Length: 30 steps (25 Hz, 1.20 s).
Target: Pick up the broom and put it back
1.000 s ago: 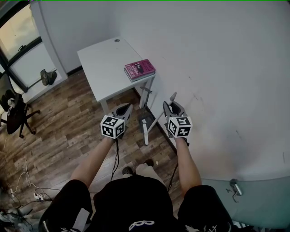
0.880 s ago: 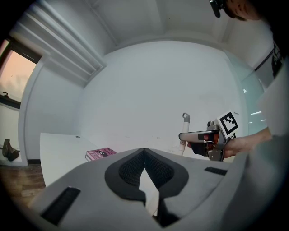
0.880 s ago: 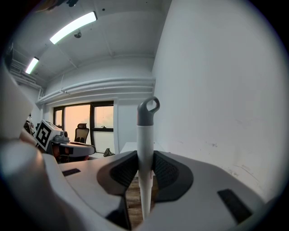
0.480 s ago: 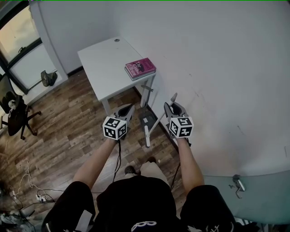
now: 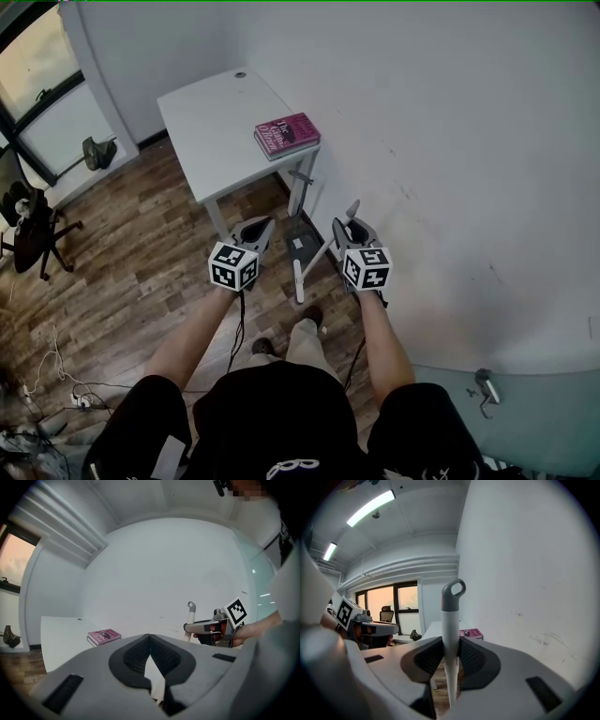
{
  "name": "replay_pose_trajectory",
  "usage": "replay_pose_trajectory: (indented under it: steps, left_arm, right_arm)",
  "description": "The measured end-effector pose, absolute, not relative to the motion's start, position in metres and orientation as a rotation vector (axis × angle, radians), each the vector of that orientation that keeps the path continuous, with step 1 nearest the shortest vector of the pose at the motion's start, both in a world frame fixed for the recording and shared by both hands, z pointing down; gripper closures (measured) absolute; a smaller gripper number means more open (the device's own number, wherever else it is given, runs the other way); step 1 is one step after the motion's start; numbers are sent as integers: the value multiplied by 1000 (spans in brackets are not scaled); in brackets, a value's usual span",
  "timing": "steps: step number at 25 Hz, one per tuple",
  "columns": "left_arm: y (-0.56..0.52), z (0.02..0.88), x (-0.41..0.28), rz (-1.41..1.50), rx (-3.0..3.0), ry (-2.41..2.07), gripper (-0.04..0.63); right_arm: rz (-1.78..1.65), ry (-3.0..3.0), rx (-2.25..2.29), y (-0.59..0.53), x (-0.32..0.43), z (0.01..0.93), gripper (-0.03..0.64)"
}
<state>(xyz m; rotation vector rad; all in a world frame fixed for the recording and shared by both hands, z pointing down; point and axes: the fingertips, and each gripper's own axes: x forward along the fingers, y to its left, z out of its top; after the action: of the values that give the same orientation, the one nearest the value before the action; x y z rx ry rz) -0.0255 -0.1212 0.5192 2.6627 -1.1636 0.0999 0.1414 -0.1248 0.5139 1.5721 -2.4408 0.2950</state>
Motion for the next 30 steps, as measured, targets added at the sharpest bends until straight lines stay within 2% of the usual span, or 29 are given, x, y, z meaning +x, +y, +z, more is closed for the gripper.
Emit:
replay_pose_trajectory:
  steps: [30]
  left_arm:
    - [-206, 591, 57, 231, 2575, -1113, 574]
  right_arm:
    - [437, -2324, 1449, -203, 190, 629, 502]
